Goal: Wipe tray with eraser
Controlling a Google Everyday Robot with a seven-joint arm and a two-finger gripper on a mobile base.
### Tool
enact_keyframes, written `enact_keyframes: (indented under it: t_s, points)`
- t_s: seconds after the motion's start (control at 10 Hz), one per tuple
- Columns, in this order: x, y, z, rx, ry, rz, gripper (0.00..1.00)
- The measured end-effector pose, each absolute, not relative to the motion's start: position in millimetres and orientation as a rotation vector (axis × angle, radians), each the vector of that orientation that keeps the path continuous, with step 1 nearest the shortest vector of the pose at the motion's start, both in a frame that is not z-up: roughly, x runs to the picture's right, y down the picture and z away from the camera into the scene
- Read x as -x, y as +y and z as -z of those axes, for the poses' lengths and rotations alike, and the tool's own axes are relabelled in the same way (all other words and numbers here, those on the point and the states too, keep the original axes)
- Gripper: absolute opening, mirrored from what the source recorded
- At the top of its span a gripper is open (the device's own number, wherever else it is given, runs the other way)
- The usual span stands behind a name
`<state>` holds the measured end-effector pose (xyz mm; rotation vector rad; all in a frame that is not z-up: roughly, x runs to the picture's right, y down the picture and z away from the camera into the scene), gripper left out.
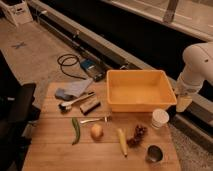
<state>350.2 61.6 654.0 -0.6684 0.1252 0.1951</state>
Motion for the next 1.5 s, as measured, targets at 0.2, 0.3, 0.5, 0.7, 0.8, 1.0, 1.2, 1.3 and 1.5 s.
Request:
enact_keyframes:
  t_s: [0.2,0.3,0.5,0.7,0.8,1.0,1.2,1.3,1.5]
  points:
    - [-350,62,-654,0.668,0.125,-0.195,0.65]
    - [-350,62,-654,0.668,0.125,-0.195,0.65]
    - [-349,61,-653,0.667,0.124,-0.191,0.65]
    - [-338,54,-653,0.645,0.097,-0.16,0.65]
    - [-323,51,-653,0.637,0.074,-0.138,0.65]
    - [-298,46,-654,0.633,0.026,-0.102,0.65]
    - [-286,40,-654,0.633,-0.004,-0.057,0.65]
    - [-277,38,-652,0.634,-0.012,-0.032,0.65]
    - [-239,34,-643,0.623,-0.038,0.053,0.65]
